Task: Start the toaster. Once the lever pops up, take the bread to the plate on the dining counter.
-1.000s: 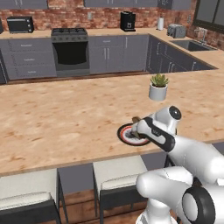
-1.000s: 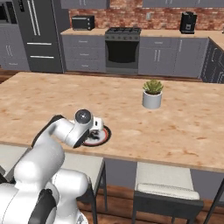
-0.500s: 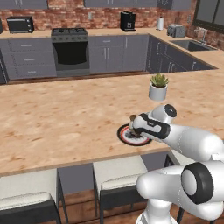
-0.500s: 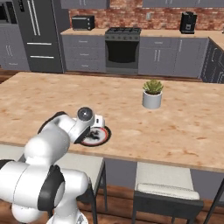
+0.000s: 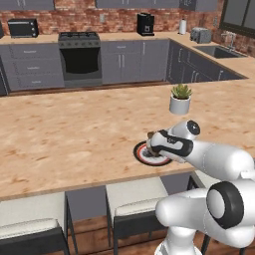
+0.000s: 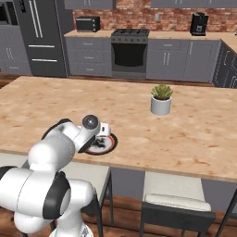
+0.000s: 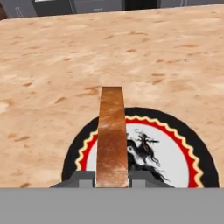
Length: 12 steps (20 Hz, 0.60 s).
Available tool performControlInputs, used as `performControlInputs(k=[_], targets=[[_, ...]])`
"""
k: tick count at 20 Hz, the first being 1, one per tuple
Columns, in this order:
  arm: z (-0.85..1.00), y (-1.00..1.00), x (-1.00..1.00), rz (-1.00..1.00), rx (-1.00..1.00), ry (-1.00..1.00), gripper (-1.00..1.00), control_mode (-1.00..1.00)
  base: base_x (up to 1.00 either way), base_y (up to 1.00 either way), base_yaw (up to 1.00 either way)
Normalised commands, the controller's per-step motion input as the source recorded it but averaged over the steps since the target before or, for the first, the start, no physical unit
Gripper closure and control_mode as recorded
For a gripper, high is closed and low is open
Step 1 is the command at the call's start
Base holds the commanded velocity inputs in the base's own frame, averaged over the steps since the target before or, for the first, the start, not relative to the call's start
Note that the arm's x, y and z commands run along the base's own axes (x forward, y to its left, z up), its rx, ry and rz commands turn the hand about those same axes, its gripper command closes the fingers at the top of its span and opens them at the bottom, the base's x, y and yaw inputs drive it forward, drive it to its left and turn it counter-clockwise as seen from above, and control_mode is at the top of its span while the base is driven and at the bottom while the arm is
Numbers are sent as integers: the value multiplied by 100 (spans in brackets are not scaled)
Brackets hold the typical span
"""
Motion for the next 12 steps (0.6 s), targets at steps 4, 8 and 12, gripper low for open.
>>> performControlInputs(k=[4, 8, 12], targets=[[-5, 0, 1, 0, 1, 1, 100, -100, 0, 0, 0], [-13, 2, 1, 0, 0, 0, 100, -100, 0, 0, 0], [-29, 7, 11, 0, 0, 0, 100, -100, 0, 0, 0]])
